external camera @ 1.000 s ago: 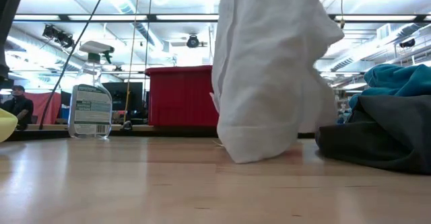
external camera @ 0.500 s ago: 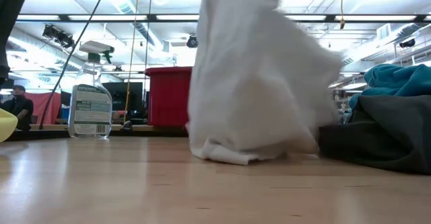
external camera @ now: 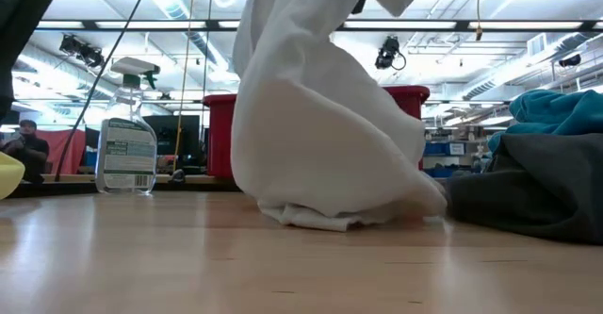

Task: Fold laundry
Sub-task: Remove the white polo from the red laundry bin, then fold the white polo

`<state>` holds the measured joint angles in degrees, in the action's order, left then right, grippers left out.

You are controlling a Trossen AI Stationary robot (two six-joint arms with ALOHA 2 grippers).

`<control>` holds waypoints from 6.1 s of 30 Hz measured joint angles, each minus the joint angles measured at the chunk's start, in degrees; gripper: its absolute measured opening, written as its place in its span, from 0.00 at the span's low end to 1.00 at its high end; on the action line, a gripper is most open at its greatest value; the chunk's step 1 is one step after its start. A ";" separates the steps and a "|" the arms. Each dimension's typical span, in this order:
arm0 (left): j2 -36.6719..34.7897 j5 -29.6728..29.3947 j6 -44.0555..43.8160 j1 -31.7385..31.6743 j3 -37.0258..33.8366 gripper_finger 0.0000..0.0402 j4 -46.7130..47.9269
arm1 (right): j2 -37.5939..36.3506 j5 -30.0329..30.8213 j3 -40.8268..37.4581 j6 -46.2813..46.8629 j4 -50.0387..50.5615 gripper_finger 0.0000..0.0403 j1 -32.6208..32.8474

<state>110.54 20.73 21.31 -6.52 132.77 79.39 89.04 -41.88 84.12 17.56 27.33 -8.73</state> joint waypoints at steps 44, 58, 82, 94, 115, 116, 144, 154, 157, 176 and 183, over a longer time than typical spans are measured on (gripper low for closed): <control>0.55 -7.78 -7.32 -9.14 -0.04 0.06 6.32 | -4.41 26.56 0.02 3.31 8.87 0.43 -7.73; 0.49 -9.16 -8.31 -9.44 -0.04 0.07 6.63 | 3.57 24.89 0.09 3.65 9.85 0.74 -2.20; -5.75 -20.90 -15.82 -17.11 0.19 0.07 -5.41 | -1.12 67.36 8.28 -21.36 6.95 0.04 -3.80; -7.51 -21.98 -27.68 -7.59 -0.46 0.07 -0.51 | -0.97 58.65 12.29 -10.90 21.74 0.04 1.48; -2.79 -12.27 -47.27 1.93 -37.69 0.07 -22.87 | -1.08 30.35 -27.15 14.26 -6.39 0.04 5.79; -2.77 -12.94 -47.43 0.79 -38.19 0.07 -23.41 | -1.05 30.26 -27.52 12.86 -6.63 0.04 4.23; -4.40 -19.78 -40.04 -16.88 -46.03 0.46 -31.04 | -0.61 40.77 -29.64 14.88 -16.94 0.53 -0.85; -8.02 -9.25 -31.62 -17.31 -45.90 0.50 -32.50 | 12.23 46.56 -29.70 18.48 -21.04 0.52 -0.42; -7.95 -8.78 -28.38 -15.09 -46.45 0.48 -32.06 | 14.15 46.31 -29.68 20.71 -22.79 0.51 -0.65; -10.28 -0.62 -33.12 -13.78 -79.18 0.47 -52.29 | 6.96 48.39 -29.68 32.02 -26.65 0.51 0.82; -17.50 -0.08 -38.06 -12.50 -86.85 0.47 -56.96 | 5.44 45.04 -29.70 31.96 -27.04 0.51 0.13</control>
<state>93.04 20.64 -16.76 -19.03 45.92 22.42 94.48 3.16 54.41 49.52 0.29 -8.60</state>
